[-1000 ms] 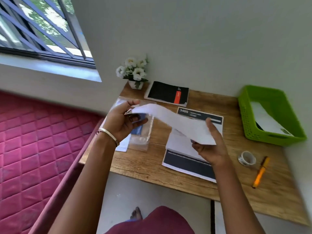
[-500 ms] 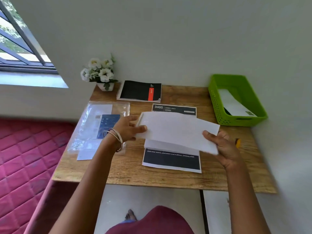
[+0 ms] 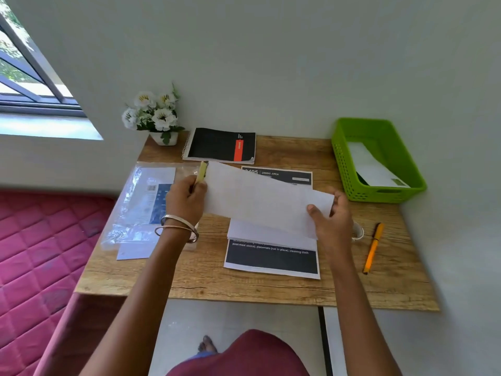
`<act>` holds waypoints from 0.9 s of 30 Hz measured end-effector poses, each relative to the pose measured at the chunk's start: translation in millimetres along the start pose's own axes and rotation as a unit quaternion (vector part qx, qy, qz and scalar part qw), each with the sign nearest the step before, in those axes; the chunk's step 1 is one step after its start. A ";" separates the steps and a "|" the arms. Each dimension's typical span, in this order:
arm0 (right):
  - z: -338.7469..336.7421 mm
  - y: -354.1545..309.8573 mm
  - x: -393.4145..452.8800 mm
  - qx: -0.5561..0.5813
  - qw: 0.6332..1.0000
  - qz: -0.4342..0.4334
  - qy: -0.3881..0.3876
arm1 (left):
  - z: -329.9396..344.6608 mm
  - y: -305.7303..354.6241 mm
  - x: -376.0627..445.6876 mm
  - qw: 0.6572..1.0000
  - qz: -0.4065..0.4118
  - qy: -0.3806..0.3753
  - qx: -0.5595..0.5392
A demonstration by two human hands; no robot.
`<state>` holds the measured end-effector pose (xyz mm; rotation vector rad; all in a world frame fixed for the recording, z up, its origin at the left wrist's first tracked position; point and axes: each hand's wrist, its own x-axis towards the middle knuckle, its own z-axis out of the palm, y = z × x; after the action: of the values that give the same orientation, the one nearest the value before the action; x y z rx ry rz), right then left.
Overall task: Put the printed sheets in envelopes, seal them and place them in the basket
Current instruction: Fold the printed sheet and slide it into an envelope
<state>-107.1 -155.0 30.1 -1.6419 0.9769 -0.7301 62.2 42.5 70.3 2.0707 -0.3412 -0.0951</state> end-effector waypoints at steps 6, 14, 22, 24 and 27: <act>18.4 -29.5 -17.1 -0.222 0.956 -0.148 -0.120 | -8.3 19.6 -6.7 0.985 -0.005 -0.107 -0.135; 41.7 -75.7 -23.9 -0.269 0.877 -0.332 -0.217 | -15.9 51.6 -16.1 0.951 0.075 -0.227 -0.194; 36.3 -97.8 -10.1 -0.308 0.847 -0.394 -0.178 | -30.1 75.0 -18.8 0.961 0.062 -0.164 -0.213; 38.0 -99.0 -8.7 -0.303 0.850 -0.396 -0.169 | -31.7 79.0 -17.3 0.967 0.072 -0.150 -0.195; 40.7 -97.6 -8.3 -0.295 0.856 -0.391 -0.168 | -34.5 81.1 -13.1 0.967 0.044 -0.153 -0.198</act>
<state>-53.4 -116.6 113.1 -2.6660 0.2332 -0.6421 40.4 37.3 156.5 1.6405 -0.5548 -0.3997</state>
